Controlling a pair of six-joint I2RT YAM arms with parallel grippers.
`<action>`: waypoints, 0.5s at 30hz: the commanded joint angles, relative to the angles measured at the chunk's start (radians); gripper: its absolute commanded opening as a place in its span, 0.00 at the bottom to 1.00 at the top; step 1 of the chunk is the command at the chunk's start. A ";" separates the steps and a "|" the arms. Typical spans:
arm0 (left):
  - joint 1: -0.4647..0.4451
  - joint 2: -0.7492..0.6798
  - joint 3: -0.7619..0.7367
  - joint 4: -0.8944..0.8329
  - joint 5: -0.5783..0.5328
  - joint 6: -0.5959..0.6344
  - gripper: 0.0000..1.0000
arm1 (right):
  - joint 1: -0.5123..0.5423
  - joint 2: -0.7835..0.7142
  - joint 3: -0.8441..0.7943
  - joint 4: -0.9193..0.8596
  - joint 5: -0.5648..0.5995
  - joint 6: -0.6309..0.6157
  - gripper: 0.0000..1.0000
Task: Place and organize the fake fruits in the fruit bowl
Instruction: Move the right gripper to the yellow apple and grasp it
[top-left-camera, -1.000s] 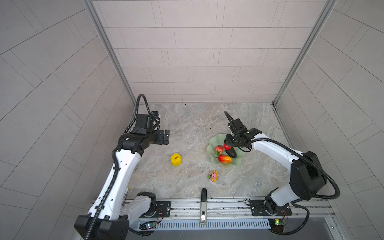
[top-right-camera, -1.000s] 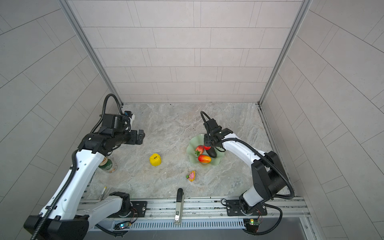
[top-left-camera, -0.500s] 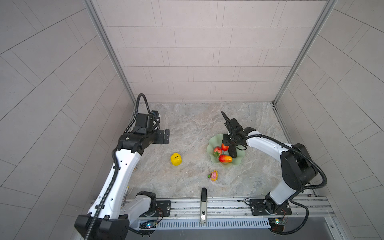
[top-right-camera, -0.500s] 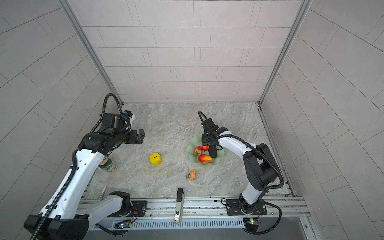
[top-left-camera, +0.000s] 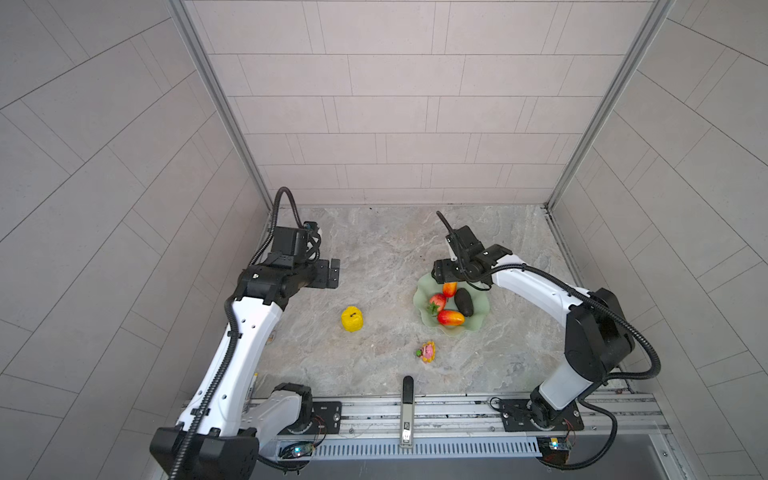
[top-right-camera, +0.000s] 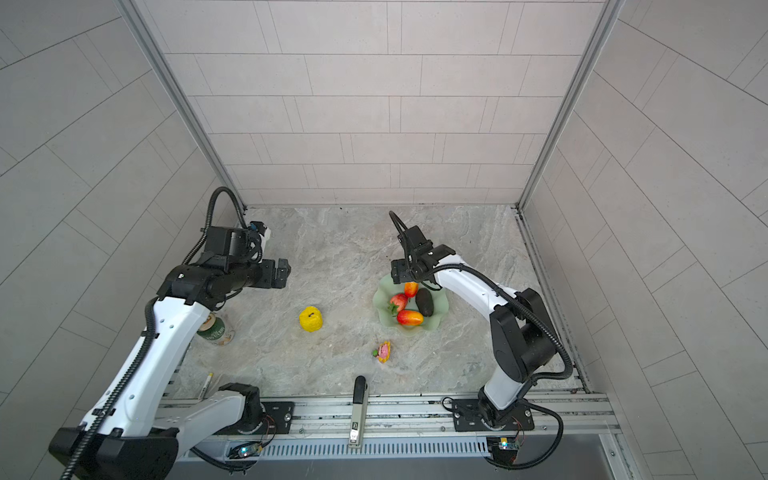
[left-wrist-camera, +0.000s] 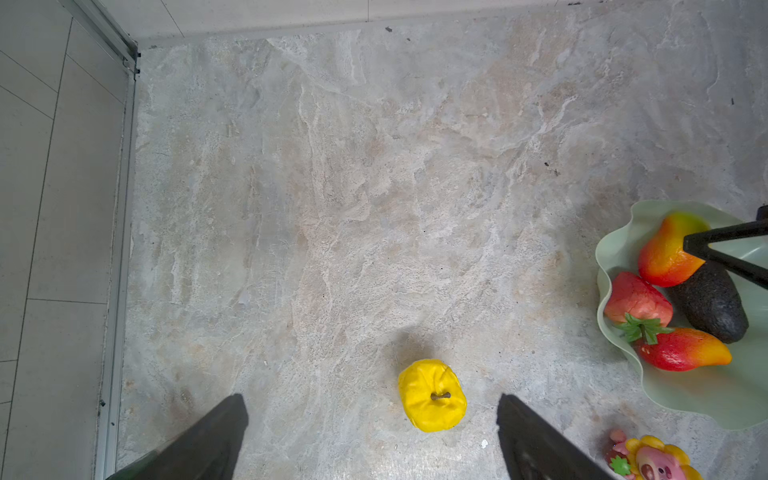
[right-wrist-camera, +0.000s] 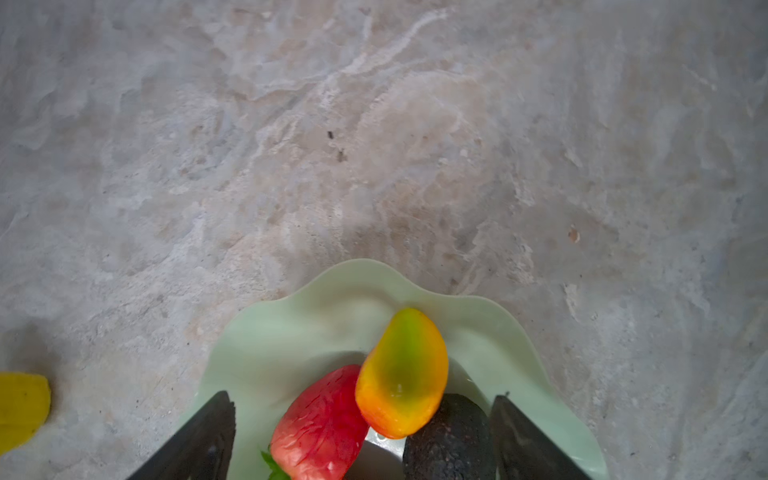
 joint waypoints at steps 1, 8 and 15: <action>0.001 0.002 0.026 -0.007 -0.003 0.013 1.00 | 0.109 -0.020 0.058 -0.015 -0.040 -0.110 0.93; 0.000 -0.004 0.027 -0.012 -0.003 0.013 1.00 | 0.306 0.140 0.138 0.070 -0.191 -0.202 0.99; 0.000 -0.024 0.022 -0.014 -0.021 0.007 1.00 | 0.427 0.330 0.257 0.153 -0.251 -0.147 1.00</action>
